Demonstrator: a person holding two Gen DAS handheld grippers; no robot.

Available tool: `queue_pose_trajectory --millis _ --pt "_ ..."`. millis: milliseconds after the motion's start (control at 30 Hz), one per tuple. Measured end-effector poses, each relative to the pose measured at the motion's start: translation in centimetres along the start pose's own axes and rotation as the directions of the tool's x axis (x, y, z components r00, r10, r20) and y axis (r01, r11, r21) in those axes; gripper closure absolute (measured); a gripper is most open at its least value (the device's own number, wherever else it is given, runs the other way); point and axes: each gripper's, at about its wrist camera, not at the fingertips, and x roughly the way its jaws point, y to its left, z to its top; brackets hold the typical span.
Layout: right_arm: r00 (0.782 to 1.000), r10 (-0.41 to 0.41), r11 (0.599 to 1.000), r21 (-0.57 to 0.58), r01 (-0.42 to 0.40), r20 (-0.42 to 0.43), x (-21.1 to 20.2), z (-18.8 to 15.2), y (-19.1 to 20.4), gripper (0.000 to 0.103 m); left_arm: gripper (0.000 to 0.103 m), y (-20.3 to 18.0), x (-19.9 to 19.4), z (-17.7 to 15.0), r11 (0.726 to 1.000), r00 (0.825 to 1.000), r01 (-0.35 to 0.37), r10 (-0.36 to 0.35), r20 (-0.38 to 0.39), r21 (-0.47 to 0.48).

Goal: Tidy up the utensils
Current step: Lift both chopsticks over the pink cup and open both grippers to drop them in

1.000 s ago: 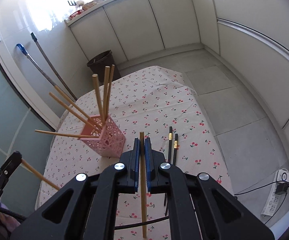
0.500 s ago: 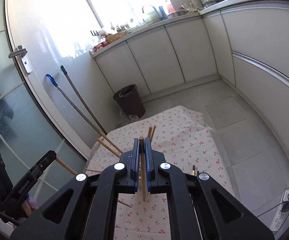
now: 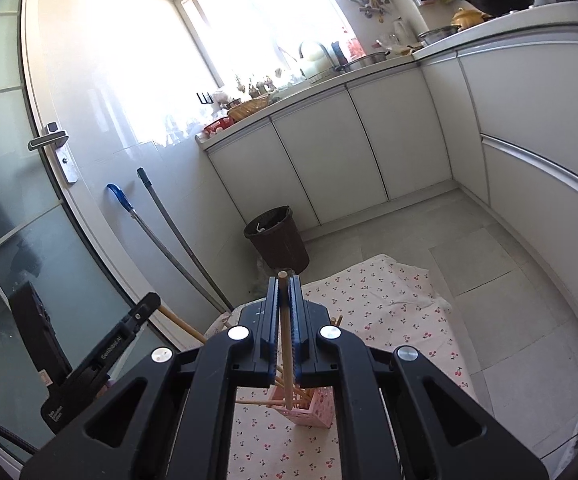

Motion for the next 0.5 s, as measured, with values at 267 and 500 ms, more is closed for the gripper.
queue_pose_trajectory --millis 267,500 --pt "1.0 -0.013 1.0 -0.02 0.014 0.007 0.6 -0.1 1.0 0.098 0.088 1.4 -3.9 1.0 0.998 0.997 -0.026 0.029 0.075 -0.05" --pt "0.997 -0.066 0.996 -0.055 0.069 0.048 1.7 -0.2 2.2 0.098 0.082 1.7 -4.6 1.5 0.998 0.996 -0.022 0.027 0.082 -0.063"
